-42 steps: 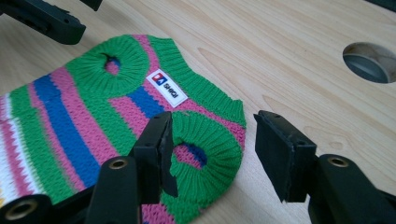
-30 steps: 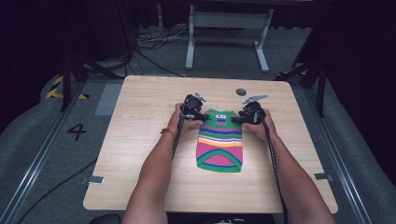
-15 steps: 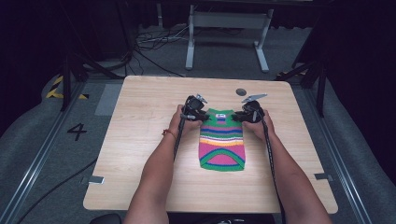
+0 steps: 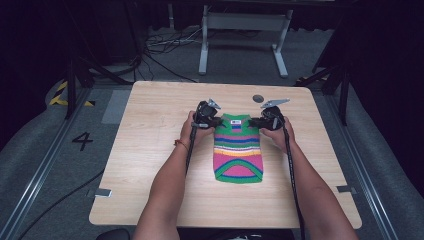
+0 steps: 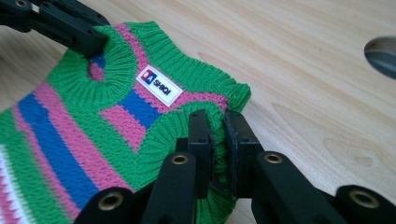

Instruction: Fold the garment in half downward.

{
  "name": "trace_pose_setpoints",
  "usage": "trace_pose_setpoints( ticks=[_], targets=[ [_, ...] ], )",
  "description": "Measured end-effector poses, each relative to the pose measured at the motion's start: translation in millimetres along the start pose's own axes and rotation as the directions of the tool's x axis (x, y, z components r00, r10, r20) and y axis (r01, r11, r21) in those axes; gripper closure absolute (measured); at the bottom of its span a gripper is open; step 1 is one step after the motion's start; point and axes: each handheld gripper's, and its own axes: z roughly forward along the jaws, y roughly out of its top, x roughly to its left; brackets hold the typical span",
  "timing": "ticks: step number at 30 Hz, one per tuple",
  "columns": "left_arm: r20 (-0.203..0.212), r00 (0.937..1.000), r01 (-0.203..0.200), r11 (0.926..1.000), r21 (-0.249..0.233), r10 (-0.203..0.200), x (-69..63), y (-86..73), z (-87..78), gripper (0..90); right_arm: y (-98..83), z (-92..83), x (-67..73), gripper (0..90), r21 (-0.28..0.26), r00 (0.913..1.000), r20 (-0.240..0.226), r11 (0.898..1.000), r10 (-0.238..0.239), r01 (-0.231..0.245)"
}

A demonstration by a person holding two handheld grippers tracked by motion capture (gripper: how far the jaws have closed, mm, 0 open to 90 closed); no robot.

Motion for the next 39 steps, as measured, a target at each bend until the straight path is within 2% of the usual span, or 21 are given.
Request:
trace_pose_setpoints(
  ticks=[1, 3, 5, 8, 11, 18, 22, 25, 26, 27, 28, 30, 39],
  targets=[
    [-0.002, 0.9999, -0.015, 0.9999, -0.003, 0.015, -1.8, 0.7, -3.4, 83.6, 0.0, 0.0, 0.0, 82.6, 0.000, 1.0000, 0.000, 1.000, 0.000, 0.000],
    [-0.006, 0.9992, -0.040, 0.9992, -0.007, 0.040, -5.5, 1.3, -9.4, 83.5, 0.6, -9.6, 3.2, 82.3, -0.036, 0.9998, -0.010, 0.999, -0.018, 0.017],
    [-0.013, 0.9986, -0.051, 0.9985, -0.019, 0.051, -8.5, 1.1, -15.2, 83.0, 0.2, -15.0, 5.2, 82.2, -0.047, 0.9993, -0.018, 0.998, -0.032, 0.031],
    [-0.018, 0.9967, -0.080, 0.9954, -0.053, 0.079, -16.1, 0.8, -25.9, 82.6, -1.2, -22.4, 7.7, 81.8, -0.068, 0.9987, -0.032, 0.997, -0.040, 0.037],
    [-0.015, 0.9944, -0.105, 0.9925, -0.063, 0.105, -23.0, 0.1, -31.6, 82.8, -5.0, -32.8, 12.3, 81.7, -0.102, 0.9969, -0.031, 0.992, -0.073, 0.069],
    [0.005, 0.9915, -0.129, 0.9883, -0.081, 0.130, -33.5, -3.5, -43.5, 82.8, -9.0, -48.3, 17.4, 81.4, -0.112, 0.9928, -0.049, 0.988, -0.109, 0.103],
    [0.000, 0.9903, -0.138, 0.9859, -0.094, 0.139, -37.5, -4.9, -50.1, 82.9, -9.7, -53.5, 22.1, 81.2, -0.123, 0.9907, -0.058, 0.986, -0.123, 0.115],
    [-0.002, 0.9843, -0.175, 0.9781, -0.112, 0.176, -43.4, -8.1, -58.1, 82.7, -11.3, -62.0, 28.2, 80.0, -0.136, 0.9866, -0.070, 0.981, -0.147, 0.137],
    [-0.002, 0.9843, -0.175, 0.9781, -0.112, 0.176, -43.4, -8.1, -58.1, 82.5, -11.3, -62.0, 28.2, 80.0, -0.136, 0.9866, -0.070, 0.981, -0.147, 0.137],
    [0.004, 0.9821, -0.186, 0.9740, -0.129, 0.188, -45.1, -9.6, -61.5, 82.5, -11.8, -64.7, 29.7, 78.7, -0.142, 0.9848, -0.077, 0.979, -0.156, 0.144],
    [0.006, 0.9807, -0.192, 0.9704, -0.146, 0.195, -47.4, -11.9, -66.1, 82.5, -13.7, -70.8, 32.9, 79.2, -0.168, 0.9807, -0.089, 0.973, -0.175, 0.158],
    [0.012, 0.9812, -0.188, 0.9700, -0.154, 0.193, -48.5, -13.8, -68.5, 82.4, -14.5, -72.5, 33.7, 79.7, -0.172, 0.9793, -0.090, 0.971, -0.181, 0.164],
    [0.026, 0.9658, -0.252, 0.9569, -0.145, 0.258, -65.6, -27.5, -77.3, 82.0, -27.4, -82.7, 46.6, 80.7, -0.174, 0.9645, -0.117, 0.961, -0.237, 0.215]
  ],
)
